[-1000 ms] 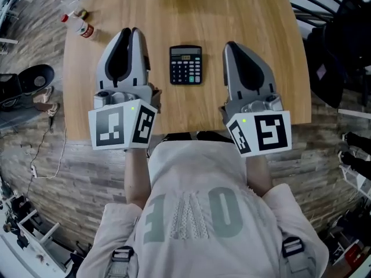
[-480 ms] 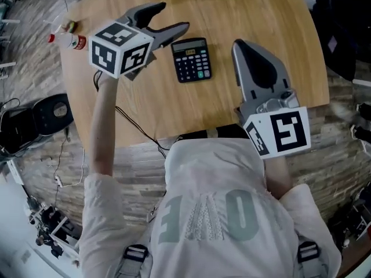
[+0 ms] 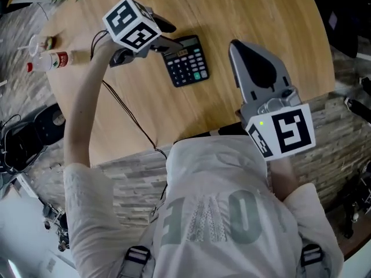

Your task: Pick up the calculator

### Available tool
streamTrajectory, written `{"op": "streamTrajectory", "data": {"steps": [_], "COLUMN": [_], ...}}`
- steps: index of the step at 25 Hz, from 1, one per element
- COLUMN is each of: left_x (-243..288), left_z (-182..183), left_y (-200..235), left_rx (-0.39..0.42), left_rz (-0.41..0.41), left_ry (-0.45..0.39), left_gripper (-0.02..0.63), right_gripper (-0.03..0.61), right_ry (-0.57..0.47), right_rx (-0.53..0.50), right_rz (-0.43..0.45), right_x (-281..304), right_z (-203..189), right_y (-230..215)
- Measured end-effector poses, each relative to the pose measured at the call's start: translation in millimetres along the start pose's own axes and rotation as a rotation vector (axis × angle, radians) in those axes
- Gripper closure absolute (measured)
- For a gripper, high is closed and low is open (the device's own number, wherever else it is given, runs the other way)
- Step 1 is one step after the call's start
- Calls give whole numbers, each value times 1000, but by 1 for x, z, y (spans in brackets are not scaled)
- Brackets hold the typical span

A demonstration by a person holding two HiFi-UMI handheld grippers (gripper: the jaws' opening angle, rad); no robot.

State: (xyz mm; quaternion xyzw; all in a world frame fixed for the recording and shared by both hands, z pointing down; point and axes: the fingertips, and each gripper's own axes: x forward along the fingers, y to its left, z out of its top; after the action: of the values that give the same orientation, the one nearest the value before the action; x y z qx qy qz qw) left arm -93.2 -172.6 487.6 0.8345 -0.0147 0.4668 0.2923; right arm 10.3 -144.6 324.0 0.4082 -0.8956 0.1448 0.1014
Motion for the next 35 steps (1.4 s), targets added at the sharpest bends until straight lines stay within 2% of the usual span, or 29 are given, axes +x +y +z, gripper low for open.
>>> {"op": "streamTrajectory", "data": {"steps": [5, 9, 13, 17, 21, 35], "left_x": [27, 37, 46, 48, 50, 57], "left_z": [-14, -16, -25, -25, -24, -27], "left_y": [2, -1, 3, -1, -15, -29], "left_rx": [-41, -49, -59, -77, -62, -95], "left_rz": [-170, -269, -318, -373, -446, -561], "left_ry": [117, 171, 215, 202, 251, 352], "left_gripper": [351, 351, 350, 350, 347, 348], "right_gripper": [561, 561, 561, 561, 561, 561], "right_ry": [50, 79, 103, 128, 155, 191], "right_rx": [51, 72, 82, 94, 113, 132], "right_rz": [13, 31, 54, 69, 76, 115], "right_x": [16, 31, 43, 52, 59, 63], "right_z": [-16, -26, -34, -44, -54, -64], "right_y": [-4, -4, -3, -5, -7, -1]}}
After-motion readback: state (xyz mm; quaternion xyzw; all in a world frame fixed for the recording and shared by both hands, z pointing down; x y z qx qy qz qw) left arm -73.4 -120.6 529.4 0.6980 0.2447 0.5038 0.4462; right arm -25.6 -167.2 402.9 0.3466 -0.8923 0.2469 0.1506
